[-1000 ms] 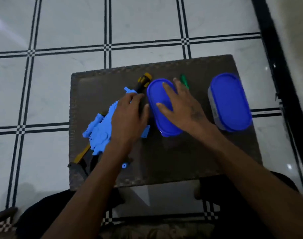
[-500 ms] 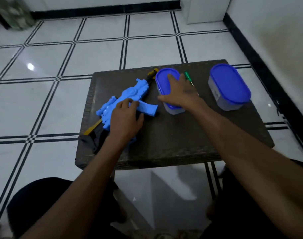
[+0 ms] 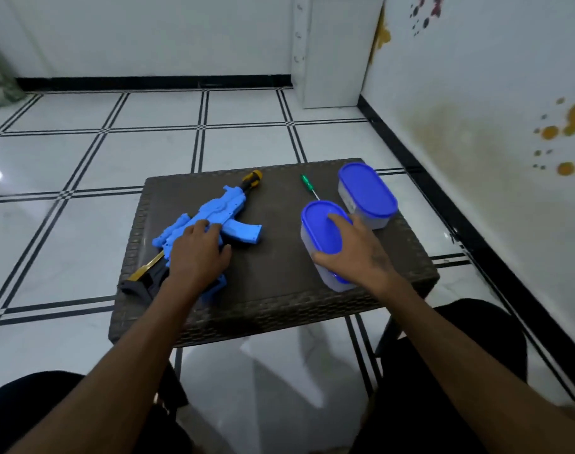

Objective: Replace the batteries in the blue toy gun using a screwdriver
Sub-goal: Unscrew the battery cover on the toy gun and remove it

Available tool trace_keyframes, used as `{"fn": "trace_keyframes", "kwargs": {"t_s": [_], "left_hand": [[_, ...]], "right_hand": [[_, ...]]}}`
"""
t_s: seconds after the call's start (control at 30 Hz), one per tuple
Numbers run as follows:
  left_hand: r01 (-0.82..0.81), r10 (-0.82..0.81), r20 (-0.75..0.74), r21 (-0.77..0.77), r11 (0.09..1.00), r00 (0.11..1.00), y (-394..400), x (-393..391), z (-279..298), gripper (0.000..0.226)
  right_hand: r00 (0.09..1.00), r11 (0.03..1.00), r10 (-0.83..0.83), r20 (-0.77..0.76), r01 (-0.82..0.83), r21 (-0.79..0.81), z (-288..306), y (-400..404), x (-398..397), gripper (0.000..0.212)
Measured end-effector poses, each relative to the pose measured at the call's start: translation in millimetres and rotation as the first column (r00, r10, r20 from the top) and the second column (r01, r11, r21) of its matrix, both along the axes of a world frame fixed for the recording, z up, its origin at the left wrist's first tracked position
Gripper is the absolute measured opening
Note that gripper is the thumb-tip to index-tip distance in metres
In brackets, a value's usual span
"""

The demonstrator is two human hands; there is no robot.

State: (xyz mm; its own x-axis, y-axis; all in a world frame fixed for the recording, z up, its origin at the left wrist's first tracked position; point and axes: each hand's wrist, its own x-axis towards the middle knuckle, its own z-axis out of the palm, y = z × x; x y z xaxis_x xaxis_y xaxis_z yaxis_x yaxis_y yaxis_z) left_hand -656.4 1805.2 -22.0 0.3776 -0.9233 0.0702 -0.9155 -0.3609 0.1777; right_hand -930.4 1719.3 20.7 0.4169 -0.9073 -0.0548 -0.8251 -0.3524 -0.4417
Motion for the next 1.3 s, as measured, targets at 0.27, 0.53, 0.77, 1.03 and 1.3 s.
{"fn": "trace_keyframes", "kwargs": {"t_s": [0.27, 0.53, 0.77, 1.03, 1.3], "left_hand": [[0.009, -0.009, 0.020, 0.010, 1.000, 1.000, -8, -26, 0, 0.053], [-0.050, 0.050, 0.011, 0.007, 0.999, 0.999, -6, -16, 0, 0.057], [-0.068, 0.069, 0.037, -0.032, 0.997, 0.997, -11, -9, -3, 0.056], [-0.096, 0.098, 0.032, -0.066, 0.993, 0.995, -33, 6, -10, 0.056], [-0.088, 0.090, 0.017, -0.088, 0.992, 0.996, -39, 11, -9, 0.057]], "right_hand": [[0.994, 0.994, -0.105, -0.017, 0.105, 0.022, -14, -5, -42, 0.085], [0.980, 0.974, -0.199, 0.016, 0.199, -0.112, -6, -18, -35, 0.071], [0.963, 0.965, -0.247, -0.111, 0.255, 0.065, 9, -119, -25, 0.072], [0.979, 0.979, -0.180, -0.092, 0.187, 0.078, -3, -194, 13, 0.071], [0.980, 0.982, -0.176, -0.089, 0.169, -0.082, 14, -175, 21, 0.074]]}}
